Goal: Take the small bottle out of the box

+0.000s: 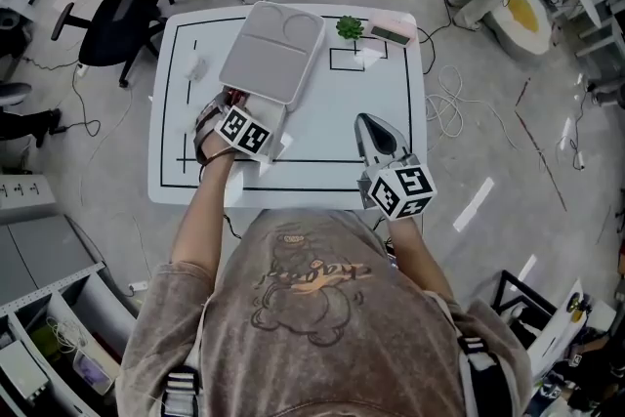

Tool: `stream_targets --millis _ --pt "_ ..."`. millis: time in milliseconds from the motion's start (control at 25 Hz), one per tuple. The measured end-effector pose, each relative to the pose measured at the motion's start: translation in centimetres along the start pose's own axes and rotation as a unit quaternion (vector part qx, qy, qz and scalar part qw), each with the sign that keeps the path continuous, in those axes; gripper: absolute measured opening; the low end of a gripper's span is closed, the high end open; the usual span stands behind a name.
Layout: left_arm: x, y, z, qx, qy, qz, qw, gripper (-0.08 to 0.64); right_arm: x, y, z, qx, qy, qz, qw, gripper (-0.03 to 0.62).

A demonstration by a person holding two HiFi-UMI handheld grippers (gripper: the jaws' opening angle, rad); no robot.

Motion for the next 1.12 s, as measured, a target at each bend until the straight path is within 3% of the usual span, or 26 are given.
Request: stream_targets --millis 480,800,960,1040,1120 --pt "0.3 3.0 0.7 0.053 0.035 0.035 0.9973 0.212 -0.8 -0.7 -0.4 0.001 0.009 -0.013 1.0 -0.004" --pt "-0.4 6.8 0.6 0.129 0.09 0.05 0.9863 0.21 -1.4 -1.1 -0.7 0.0 0.018 -0.023 1.0 -0.004" --pt "-1.6 9.5 -0.1 0.186 0.123 0.049 0.9735 0.21 -1.6 -1.5 -0.8 -0.003 0.022 -0.029 0.999 -0.004" --pt "-2.4 10.9 -0.5 0.228 0.158 0.059 0.9589 0.21 -1.8 -1.8 -1.0 -0.003 0.025 -0.033 0.999 -0.003" --pt "-3.1 12.3 -0.6 0.272 0.197 0.072 0.9391 0.21 -1.9 -2.1 -1.2 -0.003 0.027 -0.036 0.999 -0.003"
Point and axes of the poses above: the fingertips, and each gripper's own axes: y backward along the fingers, x to its right, z out of its underside, the point moved 8 cm from there along y, backward along the fingers, and after that the axes turned 6 degrees about z, right-handed, at the moved point
